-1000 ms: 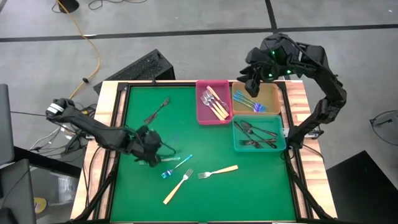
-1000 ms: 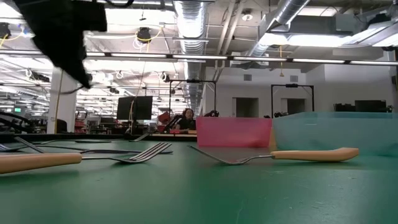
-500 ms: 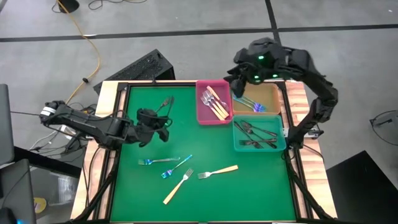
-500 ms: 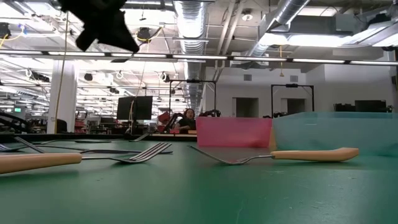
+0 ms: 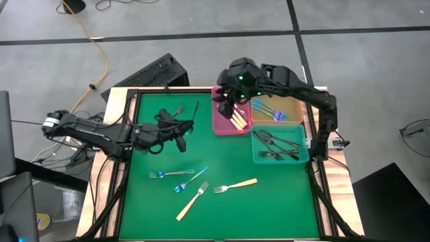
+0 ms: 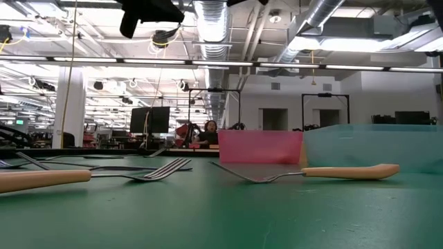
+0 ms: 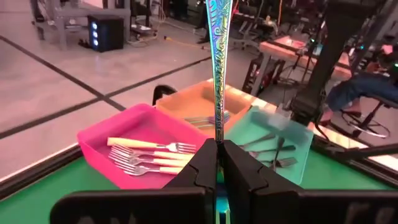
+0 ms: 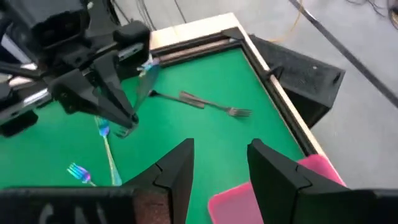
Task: Sort silverware by color (type)
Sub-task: Put the blue fork into the orange bin
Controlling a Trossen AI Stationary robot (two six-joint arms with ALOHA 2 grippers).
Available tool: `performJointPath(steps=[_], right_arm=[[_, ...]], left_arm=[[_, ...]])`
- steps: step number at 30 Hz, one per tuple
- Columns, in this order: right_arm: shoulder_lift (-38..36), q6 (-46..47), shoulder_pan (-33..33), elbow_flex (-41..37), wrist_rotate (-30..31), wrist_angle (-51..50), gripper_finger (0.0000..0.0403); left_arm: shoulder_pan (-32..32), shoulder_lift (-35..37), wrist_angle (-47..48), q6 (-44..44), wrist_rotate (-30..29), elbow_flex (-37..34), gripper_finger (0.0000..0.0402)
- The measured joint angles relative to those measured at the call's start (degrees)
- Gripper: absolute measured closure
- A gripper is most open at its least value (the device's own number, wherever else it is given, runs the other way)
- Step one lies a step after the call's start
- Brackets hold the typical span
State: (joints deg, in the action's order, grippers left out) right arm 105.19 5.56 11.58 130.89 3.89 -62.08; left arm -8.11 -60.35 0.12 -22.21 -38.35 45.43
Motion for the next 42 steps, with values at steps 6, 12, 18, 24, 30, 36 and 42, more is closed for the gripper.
performJointPath(steps=[6, 12, 18, 24, 30, 36, 42], right_arm=[[-3.0, -15.3, -1.5, 0.0, 0.5, -0.9, 0.0233], [-2.1, -26.5, -4.9, 0.1, 0.5, -2.9, 0.0233], [4.1, -28.0, -7.5, 0.0, -1.0, -7.3, 0.0233], [9.9, -28.2, -8.8, 0.0, -5.1, -8.2, 0.0233], [12.7, -28.5, -8.9, 0.2, -9.9, -5.3, 0.0233], [15.0, -28.5, -8.4, 0.1, -11.8, -3.9, 0.0233], [17.8, -27.7, -8.4, 0.0, -11.2, -2.0, 0.0233]], left_arm=[[3.4, 2.0, 10.1, -3.6, 12.5, 0.0, 0.0401], [6.2, -0.3, 16.0, -2.0, 23.5, 0.0, 0.0401], [7.0, -5.5, 21.9, -0.9, 29.0, 0.0, 0.0401], [6.1, -9.6, 25.3, 1.4, 30.4, -0.1, 0.0401], [4.2, -10.9, 26.3, 4.4, 28.1, -0.1, 0.0401], [2.4, -11.1, 35.5, 11.6, 16.8, 4.1, 0.0401], [2.8, -11.0, 38.0, 16.8, 13.0, 8.8, 0.0401]])
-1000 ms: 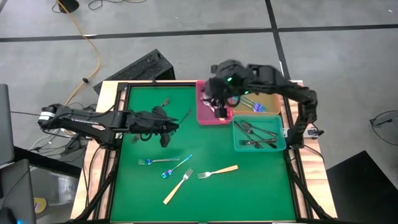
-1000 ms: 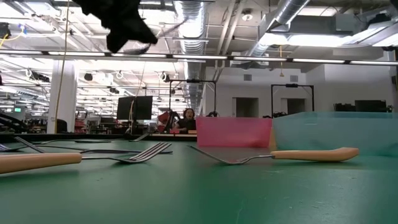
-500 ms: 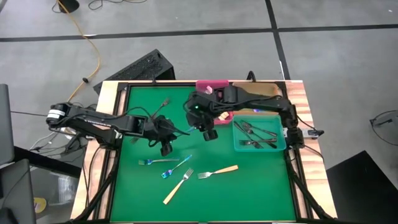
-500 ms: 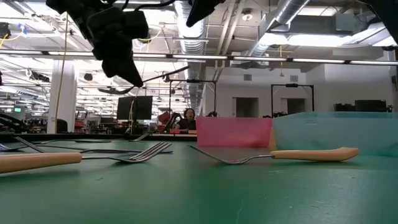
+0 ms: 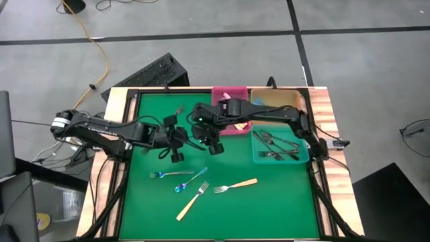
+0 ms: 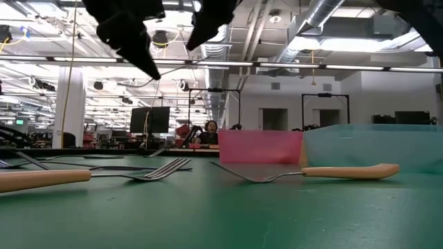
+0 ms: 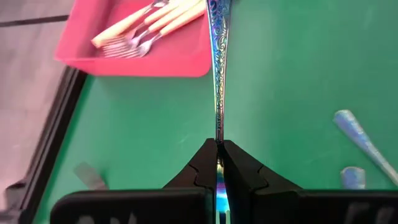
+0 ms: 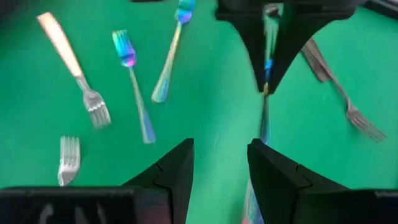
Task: Sort silverware by color (type)
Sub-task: Put the blue fork into the orange bin
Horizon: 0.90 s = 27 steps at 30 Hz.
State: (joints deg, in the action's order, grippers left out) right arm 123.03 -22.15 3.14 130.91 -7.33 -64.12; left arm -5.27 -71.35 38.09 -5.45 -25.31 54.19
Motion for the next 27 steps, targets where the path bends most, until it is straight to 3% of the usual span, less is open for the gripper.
performJointPath(steps=[6, 11, 27], right_arm=[[0.1, 0.1, 0.0, 0.0, 0.2, 2.3, 0.0233], [0.1, -0.7, 0.0, 0.0, 4.0, 4.1, 0.0233], [4.2, -1.7, 0.5, 0.0, 4.5, 1.3, 0.0233]], left_arm=[[1.7, 0.0, 0.1, 0.2, 2.7, 1.4, 0.0401], [2.0, 0.0, -0.8, 0.2, 5.2, 1.5, 0.0401], [2.0, 0.0, -2.3, -1.1, 6.0, 1.5, 0.0401]])
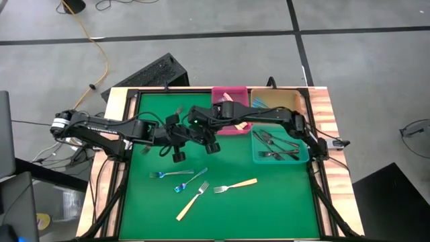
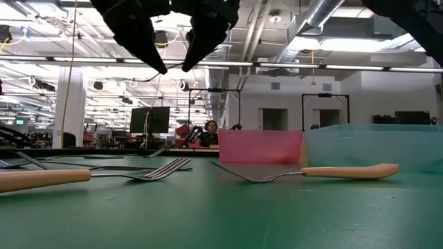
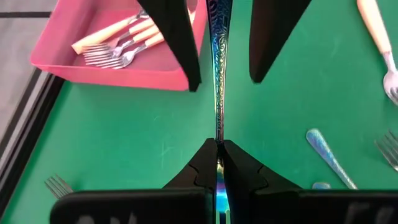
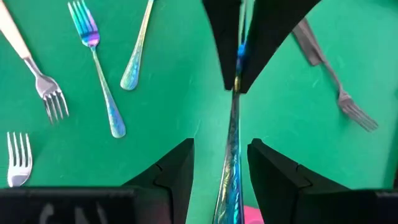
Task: Sort silverware by color (type)
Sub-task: Put the blue fork into the orange bin
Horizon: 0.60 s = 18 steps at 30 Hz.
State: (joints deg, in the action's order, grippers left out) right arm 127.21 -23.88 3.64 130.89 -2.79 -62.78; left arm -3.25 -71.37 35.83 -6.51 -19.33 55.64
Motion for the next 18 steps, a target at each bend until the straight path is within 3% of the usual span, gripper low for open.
performJointPath(steps=[10, 18], right_arm=[[0.5, 0.4, 0.4, 0.1, 0.4, 0.7, 0.024], [0.5, 0.2, 0.3, 0.1, 0.4, 0.3, 0.0298]], left_arm=[[0.0, 0.0, 0.1, -0.3, 1.1, -0.1, 0.0401], [0.0, 0.0, -0.4, -0.2, 1.1, -0.1, 0.0401]])
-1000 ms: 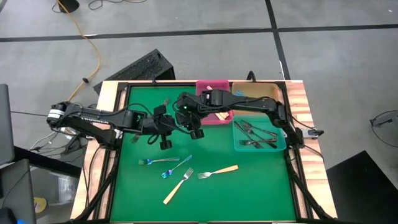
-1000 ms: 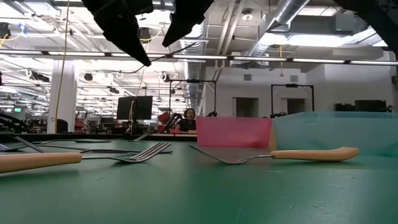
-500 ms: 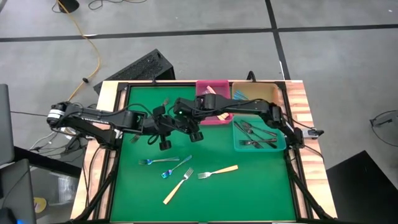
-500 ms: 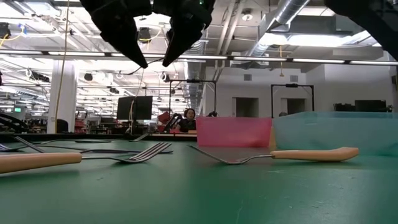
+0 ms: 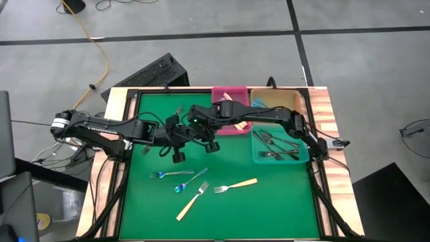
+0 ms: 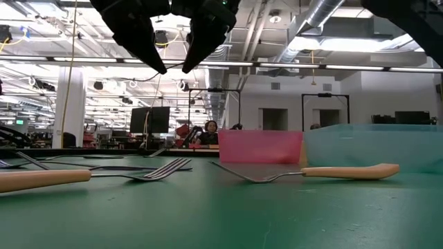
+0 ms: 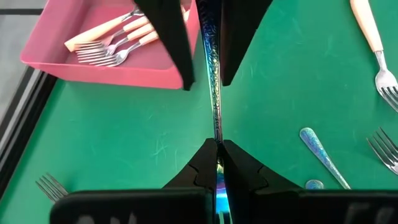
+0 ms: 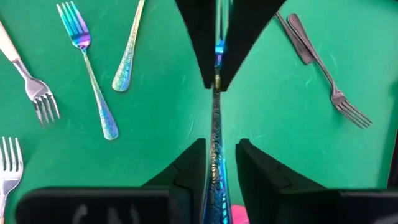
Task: Sort silverware by color (type)
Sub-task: Put the blue fork into the orange bin
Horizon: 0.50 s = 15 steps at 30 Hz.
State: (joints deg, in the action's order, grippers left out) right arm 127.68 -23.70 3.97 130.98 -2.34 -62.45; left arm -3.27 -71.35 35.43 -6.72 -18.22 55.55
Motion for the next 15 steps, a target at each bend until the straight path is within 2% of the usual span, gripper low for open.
performJointPath(steps=[7, 15], right_arm=[[0.0, -0.2, 0.0, 0.0, 0.0, -0.2, 0.0339], [0.0, 0.6, -0.1, 0.0, 0.0, -0.4, 0.034]], left_arm=[[0.0, 0.0, 0.0, -0.4, 0.0, 0.0, 0.0401], [0.0, 0.0, -0.1, -0.4, 0.2, 0.0, 0.0401]])
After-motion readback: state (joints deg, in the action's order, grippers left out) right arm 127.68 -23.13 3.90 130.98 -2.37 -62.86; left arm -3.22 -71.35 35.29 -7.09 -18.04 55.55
